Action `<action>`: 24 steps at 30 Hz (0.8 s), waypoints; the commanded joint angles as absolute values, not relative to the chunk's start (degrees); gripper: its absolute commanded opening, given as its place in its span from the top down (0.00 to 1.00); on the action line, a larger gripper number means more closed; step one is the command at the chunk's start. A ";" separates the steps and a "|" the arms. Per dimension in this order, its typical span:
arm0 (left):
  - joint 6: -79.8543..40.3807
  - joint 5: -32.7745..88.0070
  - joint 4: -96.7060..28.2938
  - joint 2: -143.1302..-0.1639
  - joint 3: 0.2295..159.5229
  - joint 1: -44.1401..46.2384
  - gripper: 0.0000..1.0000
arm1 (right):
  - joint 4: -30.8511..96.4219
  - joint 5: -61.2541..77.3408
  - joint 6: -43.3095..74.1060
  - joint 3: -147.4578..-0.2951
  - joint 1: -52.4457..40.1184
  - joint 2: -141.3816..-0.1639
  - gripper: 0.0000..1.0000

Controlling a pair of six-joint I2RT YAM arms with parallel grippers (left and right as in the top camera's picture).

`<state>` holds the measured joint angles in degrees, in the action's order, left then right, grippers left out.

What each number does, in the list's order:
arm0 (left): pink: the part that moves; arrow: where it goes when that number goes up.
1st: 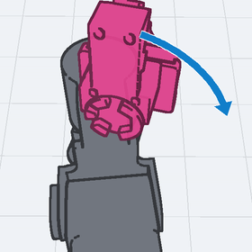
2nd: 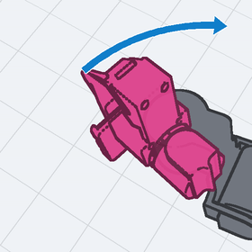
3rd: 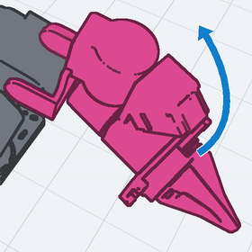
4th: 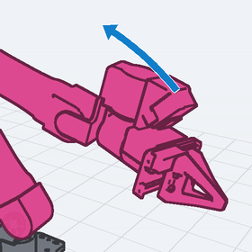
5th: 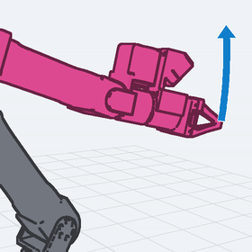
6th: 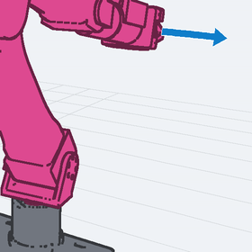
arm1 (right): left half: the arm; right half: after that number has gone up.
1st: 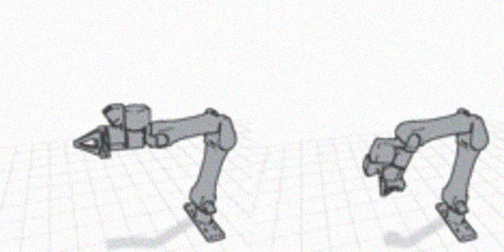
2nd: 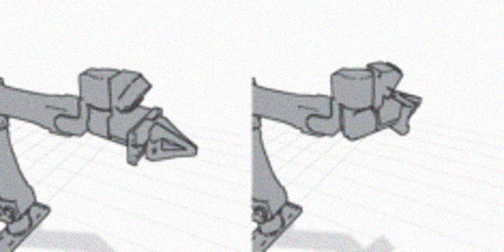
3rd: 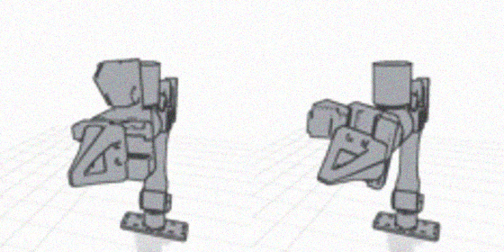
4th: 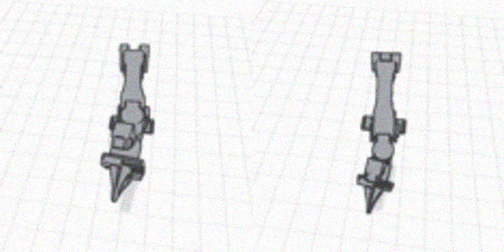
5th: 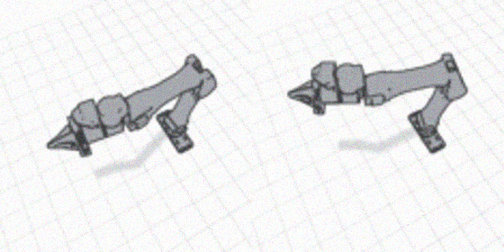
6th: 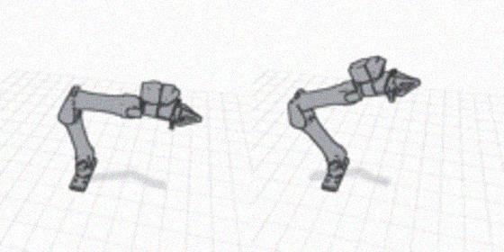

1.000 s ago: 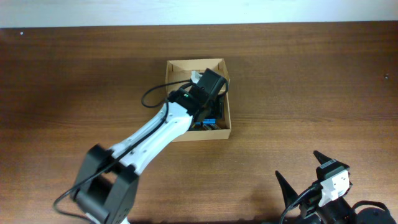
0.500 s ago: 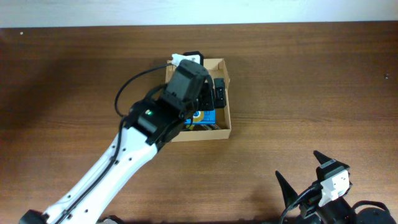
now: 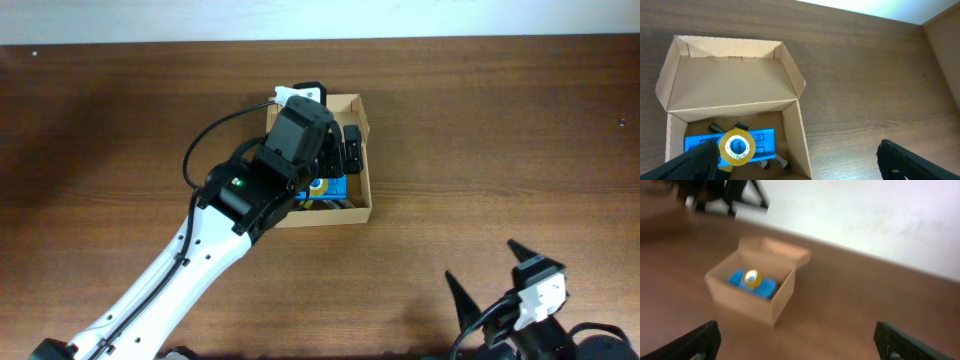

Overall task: Pack container
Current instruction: 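Raise both grippers to the box lid's side flaps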

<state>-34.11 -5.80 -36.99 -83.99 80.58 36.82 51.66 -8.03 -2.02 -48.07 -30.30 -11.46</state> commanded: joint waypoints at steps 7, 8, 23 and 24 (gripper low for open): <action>-34.79 2.85 -37.21 -83.85 81.71 28.14 0.00 | 39.59 -28.99 0.91 -51.35 -29.95 -20.62 0.01; -34.79 4.93 -37.23 -83.85 81.71 25.47 0.00 | 39.59 -29.23 0.64 -52.95 -29.95 -24.75 0.01; -34.76 5.63 -36.42 -87.37 81.58 6.28 0.29 | 26.96 -27.68 -2.98 -68.49 -24.21 -75.26 0.02; -34.79 5.85 -36.42 -88.51 81.58 5.56 0.42 | 24.62 -27.59 -2.92 -68.49 -24.05 -77.06 0.02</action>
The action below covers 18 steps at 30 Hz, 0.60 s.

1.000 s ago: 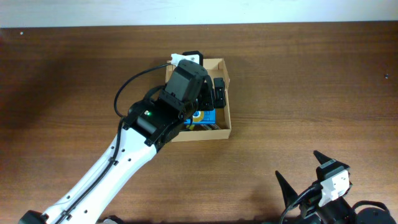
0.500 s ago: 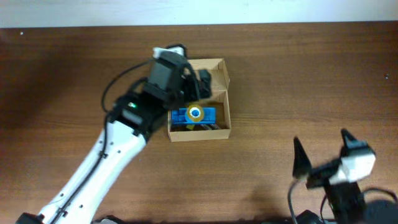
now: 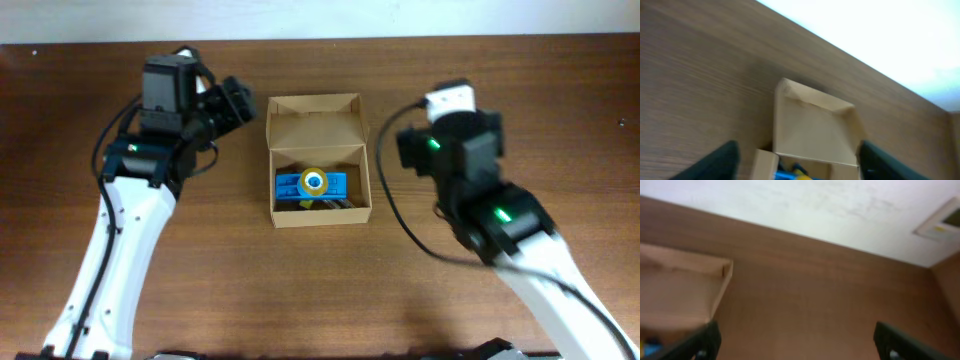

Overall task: Pack container
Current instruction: 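Raise both grippers to the box lid's side flaps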

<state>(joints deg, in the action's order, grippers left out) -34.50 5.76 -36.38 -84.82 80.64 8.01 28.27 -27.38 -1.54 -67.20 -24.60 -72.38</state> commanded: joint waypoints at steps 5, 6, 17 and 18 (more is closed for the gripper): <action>-35.42 10.81 -33.08 -95.94 81.58 2.66 0.98 | 18.33 -23.49 7.07 -69.71 -19.35 -84.62 0.58; -35.42 13.23 -30.89 -98.39 81.58 2.09 0.98 | 18.13 -18.79 13.17 -70.08 -16.05 -86.48 0.79; -42.96 23.00 -26.96 -111.39 81.58 1.69 0.98 | 17.91 14.06 33.32 -70.08 -1.21 -102.08 0.97; -44.45 24.34 -26.98 -113.16 81.58 1.69 0.98 | 17.93 16.97 35.11 -70.08 -1.10 -104.77 0.97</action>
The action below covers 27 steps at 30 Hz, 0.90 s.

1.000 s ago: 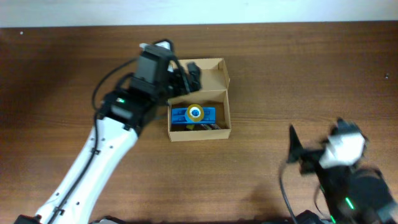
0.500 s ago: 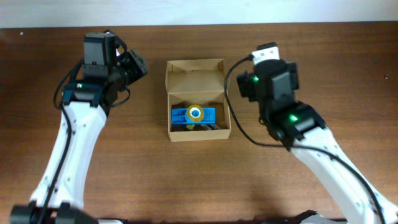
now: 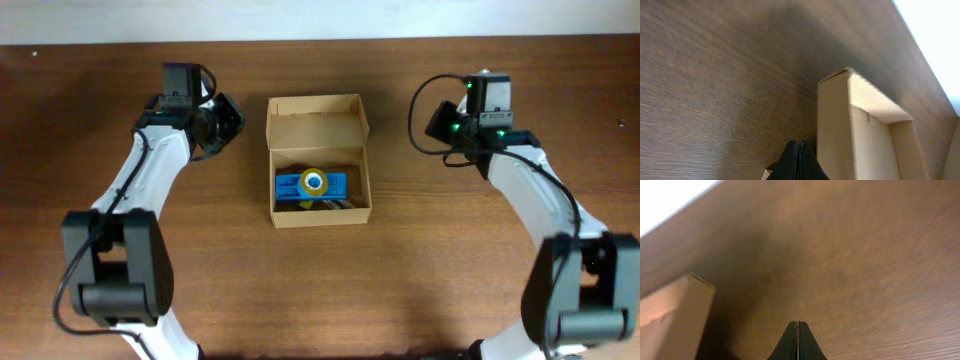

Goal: Pack container

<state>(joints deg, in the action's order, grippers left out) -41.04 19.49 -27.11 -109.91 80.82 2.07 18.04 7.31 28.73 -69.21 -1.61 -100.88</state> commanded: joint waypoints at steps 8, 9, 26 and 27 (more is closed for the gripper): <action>-51.11 32.95 -26.96 -120.22 81.58 1.72 0.98 | 16.36 27.38 40.73 -70.08 -1.39 -112.92 0.97; -51.46 33.95 -26.92 -120.86 81.58 1.72 0.98 | 15.99 28.08 41.28 -70.08 -1.50 -113.56 0.97; -51.05 38.33 -22.92 -121.93 81.58 3.73 0.98 | -9.91 37.17 46.74 -70.08 -9.78 -122.21 0.97; -50.61 38.74 -22.22 -121.93 81.60 3.66 0.98 | -11.00 37.39 46.70 -70.08 -9.74 -122.19 0.96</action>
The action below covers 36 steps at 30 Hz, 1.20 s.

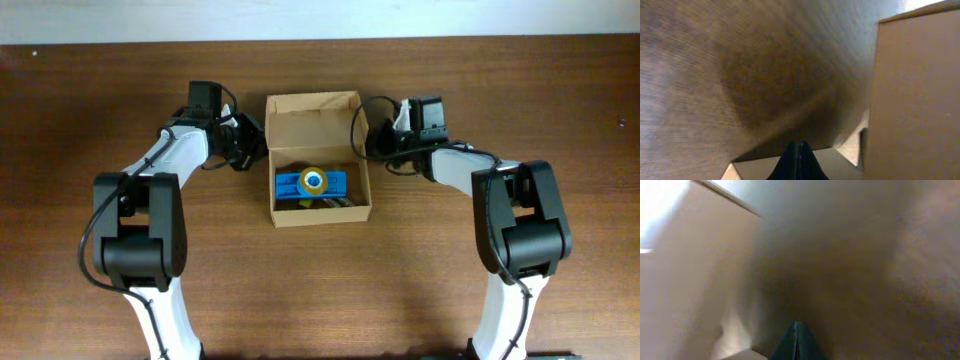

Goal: Pack container

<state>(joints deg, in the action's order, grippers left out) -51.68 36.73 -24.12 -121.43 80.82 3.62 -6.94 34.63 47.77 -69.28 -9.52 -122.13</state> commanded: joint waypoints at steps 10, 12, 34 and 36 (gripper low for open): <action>-42.83 41.12 -18.57 -121.93 81.71 2.92 0.98 | -20.01 44.45 37.89 -70.11 -9.69 -122.08 0.97; -40.75 41.10 -18.37 -121.93 81.71 2.31 0.98 | -19.97 44.86 35.00 -70.11 -9.69 -121.86 0.96; -30.06 51.77 -0.93 -121.91 81.87 1.21 0.98 | -32.01 53.41 20.10 -70.11 -9.58 -117.43 0.97; -30.04 52.82 -0.12 -121.91 82.06 1.21 0.98 | -31.99 53.60 19.90 -70.11 -9.58 -116.40 0.96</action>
